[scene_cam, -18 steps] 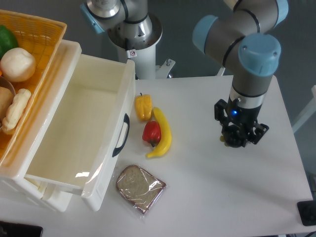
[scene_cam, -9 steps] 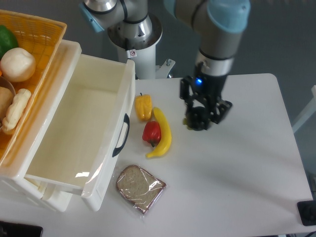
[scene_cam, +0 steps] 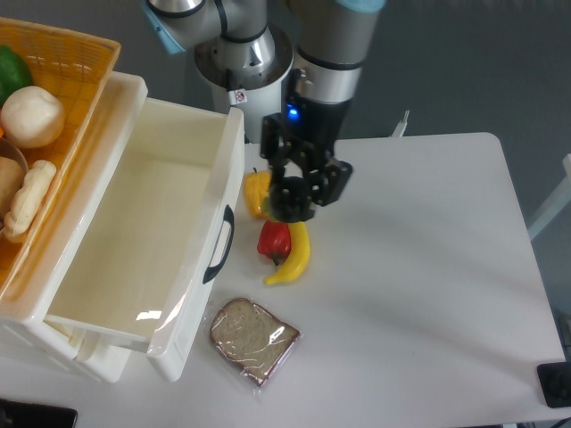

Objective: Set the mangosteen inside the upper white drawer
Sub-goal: 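Lower the gripper and grasp the dark mangosteen behind the yellow pepper, then carry the mangosteen over the open white drawer and lower it inside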

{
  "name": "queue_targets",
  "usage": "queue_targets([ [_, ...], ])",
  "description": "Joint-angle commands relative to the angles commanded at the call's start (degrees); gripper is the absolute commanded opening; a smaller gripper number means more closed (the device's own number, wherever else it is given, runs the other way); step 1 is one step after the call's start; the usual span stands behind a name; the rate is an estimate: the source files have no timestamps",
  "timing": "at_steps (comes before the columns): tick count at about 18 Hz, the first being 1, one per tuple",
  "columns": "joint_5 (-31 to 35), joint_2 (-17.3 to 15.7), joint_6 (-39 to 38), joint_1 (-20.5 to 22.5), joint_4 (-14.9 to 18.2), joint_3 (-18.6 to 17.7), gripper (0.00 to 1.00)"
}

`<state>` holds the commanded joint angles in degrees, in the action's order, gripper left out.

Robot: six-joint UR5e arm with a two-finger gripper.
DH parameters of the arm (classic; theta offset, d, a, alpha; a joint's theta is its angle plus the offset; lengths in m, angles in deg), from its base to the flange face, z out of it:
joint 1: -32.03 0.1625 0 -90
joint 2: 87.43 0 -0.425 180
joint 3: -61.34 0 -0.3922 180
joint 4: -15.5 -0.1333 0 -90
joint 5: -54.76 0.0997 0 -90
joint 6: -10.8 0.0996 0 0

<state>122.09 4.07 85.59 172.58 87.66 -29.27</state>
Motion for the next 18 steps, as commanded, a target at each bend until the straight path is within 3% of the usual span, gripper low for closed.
queue_targets([
  [4, -0.5, -1.0, -2.1, -2.8, 0.3, 0.0, 0.0],
  [6, -0.8, -0.4, -2.1, -5.3, 0.3, 0.0, 0.01],
  [15, -0.7, 3.5, 2.1, -9.1, 0.2, -1.8, 0.09],
  [18, -0.4, 4.6, 2.3, -11.3, 0.2, -1.8, 0.16],
])
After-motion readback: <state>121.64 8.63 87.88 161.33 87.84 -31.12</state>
